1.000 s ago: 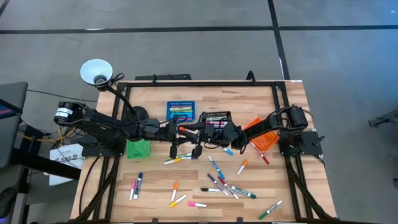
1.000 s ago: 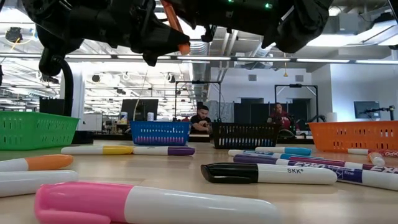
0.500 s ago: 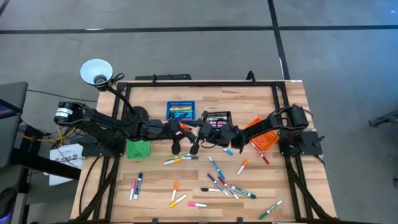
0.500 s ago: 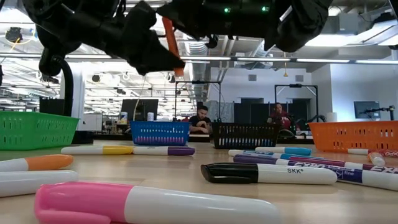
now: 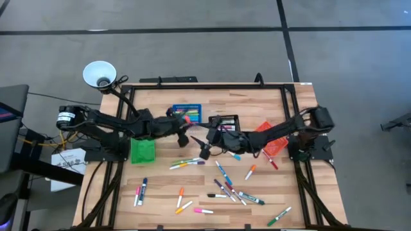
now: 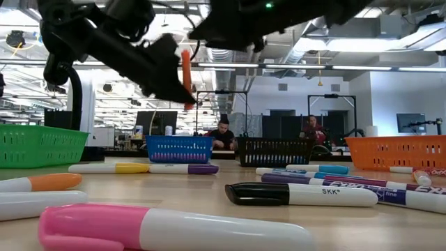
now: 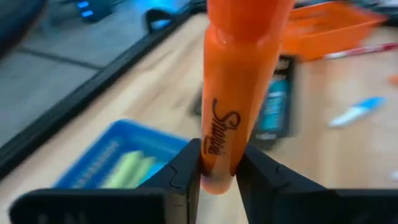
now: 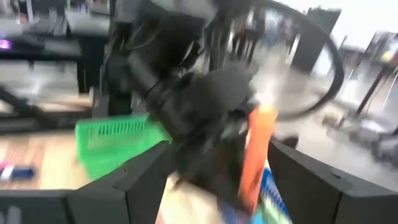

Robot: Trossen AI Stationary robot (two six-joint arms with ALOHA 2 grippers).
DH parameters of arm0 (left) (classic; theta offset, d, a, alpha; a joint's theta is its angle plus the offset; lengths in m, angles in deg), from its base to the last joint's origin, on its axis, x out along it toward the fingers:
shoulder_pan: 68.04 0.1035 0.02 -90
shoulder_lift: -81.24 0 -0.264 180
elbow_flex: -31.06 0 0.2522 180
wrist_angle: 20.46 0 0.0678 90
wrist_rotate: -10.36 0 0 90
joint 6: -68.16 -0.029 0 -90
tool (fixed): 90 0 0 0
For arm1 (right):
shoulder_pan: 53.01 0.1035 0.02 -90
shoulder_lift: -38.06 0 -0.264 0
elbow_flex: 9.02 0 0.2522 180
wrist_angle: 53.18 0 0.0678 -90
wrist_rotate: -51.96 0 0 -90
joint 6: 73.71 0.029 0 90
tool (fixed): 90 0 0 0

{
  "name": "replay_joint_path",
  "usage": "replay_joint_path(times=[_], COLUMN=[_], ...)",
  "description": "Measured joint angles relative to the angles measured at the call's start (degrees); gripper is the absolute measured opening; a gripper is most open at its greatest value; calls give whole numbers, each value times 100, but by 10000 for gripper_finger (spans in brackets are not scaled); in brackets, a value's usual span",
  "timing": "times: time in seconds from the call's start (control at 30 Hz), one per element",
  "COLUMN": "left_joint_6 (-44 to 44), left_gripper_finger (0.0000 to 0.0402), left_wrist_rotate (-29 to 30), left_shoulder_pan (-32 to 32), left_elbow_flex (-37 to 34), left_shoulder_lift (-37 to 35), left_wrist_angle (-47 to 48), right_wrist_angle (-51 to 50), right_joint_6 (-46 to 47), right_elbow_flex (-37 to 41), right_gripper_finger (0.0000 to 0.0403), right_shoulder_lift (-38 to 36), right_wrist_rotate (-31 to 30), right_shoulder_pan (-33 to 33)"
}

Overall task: Pick & Place Markers
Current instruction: Put the orange highlighter pen into the blue basket

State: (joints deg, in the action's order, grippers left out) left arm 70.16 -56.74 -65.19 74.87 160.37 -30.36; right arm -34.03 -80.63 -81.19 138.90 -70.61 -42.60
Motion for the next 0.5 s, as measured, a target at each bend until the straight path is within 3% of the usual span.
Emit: replay_joint_path(times=[0.27,0.5], left_joint_6=[-395,-912], left_gripper_finger=[91,92], left_wrist_rotate=[-17,-742], left_shoulder_pan=[1168,1531], left_elbow_flex=[0,0], left_shoulder_lift=[0,0], left_wrist_angle=[810,1079], right_wrist_angle=[-2817,-3174], right_joint_6=[2324,2688], right_elbow_flex=[9,13], right_gripper_finger=[265,265], right_shoulder_lift=[-852,-858], right_wrist_rotate=[46,65], right_shoulder_pan=[419,734])
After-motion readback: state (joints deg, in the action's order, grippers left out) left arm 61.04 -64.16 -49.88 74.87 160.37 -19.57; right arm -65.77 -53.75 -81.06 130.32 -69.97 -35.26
